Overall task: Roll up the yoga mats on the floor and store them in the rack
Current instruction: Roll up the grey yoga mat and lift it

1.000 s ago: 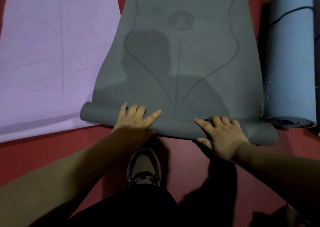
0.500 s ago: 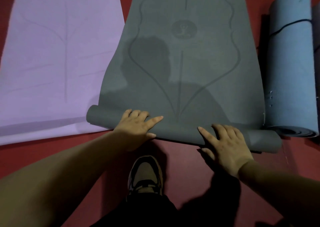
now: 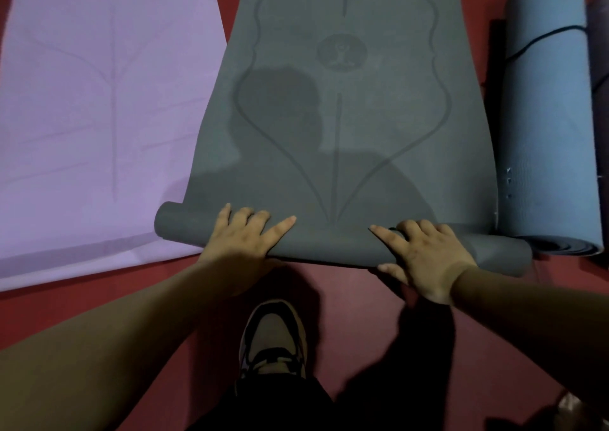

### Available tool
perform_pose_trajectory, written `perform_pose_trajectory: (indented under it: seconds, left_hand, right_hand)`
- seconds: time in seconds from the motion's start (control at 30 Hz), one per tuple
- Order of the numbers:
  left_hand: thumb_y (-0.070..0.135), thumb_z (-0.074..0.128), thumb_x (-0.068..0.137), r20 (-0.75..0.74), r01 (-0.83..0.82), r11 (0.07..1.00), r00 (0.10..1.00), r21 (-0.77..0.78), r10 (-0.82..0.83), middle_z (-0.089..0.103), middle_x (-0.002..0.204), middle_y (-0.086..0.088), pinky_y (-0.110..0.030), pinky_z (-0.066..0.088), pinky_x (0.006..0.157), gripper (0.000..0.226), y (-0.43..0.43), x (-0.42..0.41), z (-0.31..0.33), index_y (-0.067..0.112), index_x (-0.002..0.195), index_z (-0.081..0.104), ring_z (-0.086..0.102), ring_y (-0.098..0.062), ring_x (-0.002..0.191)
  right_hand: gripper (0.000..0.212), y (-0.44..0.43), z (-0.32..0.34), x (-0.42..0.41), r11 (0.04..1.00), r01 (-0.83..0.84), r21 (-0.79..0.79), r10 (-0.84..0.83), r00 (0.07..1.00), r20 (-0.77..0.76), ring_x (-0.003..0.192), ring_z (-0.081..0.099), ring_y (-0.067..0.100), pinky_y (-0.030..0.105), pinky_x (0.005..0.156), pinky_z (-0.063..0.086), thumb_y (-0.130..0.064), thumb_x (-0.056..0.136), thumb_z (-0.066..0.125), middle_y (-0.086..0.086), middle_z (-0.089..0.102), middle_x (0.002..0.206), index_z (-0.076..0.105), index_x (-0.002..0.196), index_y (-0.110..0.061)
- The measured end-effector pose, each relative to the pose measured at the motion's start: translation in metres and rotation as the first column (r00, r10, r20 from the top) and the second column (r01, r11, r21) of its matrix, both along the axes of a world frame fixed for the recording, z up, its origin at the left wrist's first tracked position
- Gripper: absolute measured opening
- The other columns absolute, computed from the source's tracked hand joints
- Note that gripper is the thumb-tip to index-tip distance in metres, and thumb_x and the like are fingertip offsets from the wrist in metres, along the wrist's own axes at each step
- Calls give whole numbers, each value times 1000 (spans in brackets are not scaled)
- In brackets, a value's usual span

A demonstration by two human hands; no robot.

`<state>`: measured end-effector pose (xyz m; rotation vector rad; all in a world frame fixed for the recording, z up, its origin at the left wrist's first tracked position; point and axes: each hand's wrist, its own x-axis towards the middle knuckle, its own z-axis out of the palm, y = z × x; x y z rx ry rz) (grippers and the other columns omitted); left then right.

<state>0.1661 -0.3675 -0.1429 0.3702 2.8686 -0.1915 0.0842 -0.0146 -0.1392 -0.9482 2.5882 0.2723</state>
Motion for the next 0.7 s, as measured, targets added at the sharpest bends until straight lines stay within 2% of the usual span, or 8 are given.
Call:
perform_pose_trajectory:
  seconds: [0.1,0.17,0.33,0.47,0.53,0.6,0.7]
  left_hand:
    - [81,35,90,163,-81,995,983,-57,90,38,147,-2,-57,17,119,85,2,-19,8,47,159,0,37,-28,132]
    - [80,30,92,156,-62,995,985,-83,75,40,144,-1,-51,24,114,83,4,-26,14,46,159,-3,40,-27,127]
    - [80,19,89,159,3,996,987,-94,12,50,129,-1,-41,35,97,82,-2,-28,29,44,160,1,50,-25,112]
    - [85,17,83,254,11,998,967,59,-25,57,117,1,-38,45,89,83,-6,-14,50,50,157,7,58,-24,107]
    - [86,22,79,325,-17,984,945,177,-43,61,116,3,-37,48,89,83,-4,5,55,53,155,13,62,-24,109]
    - [86,26,78,414,-36,968,907,250,-73,62,127,4,-36,47,96,85,0,30,54,53,155,17,60,-21,117]
    - [91,15,77,441,44,979,888,200,-130,62,126,-2,-37,47,96,94,7,59,53,44,158,22,61,-25,116]
  right_hand:
    - [88,-3,6,-12,1000,-28,-6,28,999,28,120,51,25,41,99,43,-81,79,-6,-1,48,137,0,158,-45]
    - [91,-4,9,-18,999,-37,-9,37,999,39,119,53,26,42,99,44,-82,77,-8,1,50,134,3,159,-44]
    - [89,-3,12,-22,998,-36,-44,40,994,98,118,57,26,41,98,46,-84,80,0,2,54,130,5,159,-43]
    - [83,10,27,-11,995,26,-91,6,941,339,124,56,21,32,103,43,-82,88,24,-2,52,137,5,160,-45]
    - [81,19,35,4,992,22,-127,37,899,436,128,53,18,28,107,39,-83,86,23,-5,51,140,0,157,-52]
    - [74,29,35,31,987,24,-161,64,851,521,130,51,15,24,108,36,-81,89,26,-7,49,143,-6,153,-61]
    - [69,32,21,75,985,-12,-171,101,845,526,134,48,13,27,111,36,-80,93,23,-9,42,149,-16,148,-65]
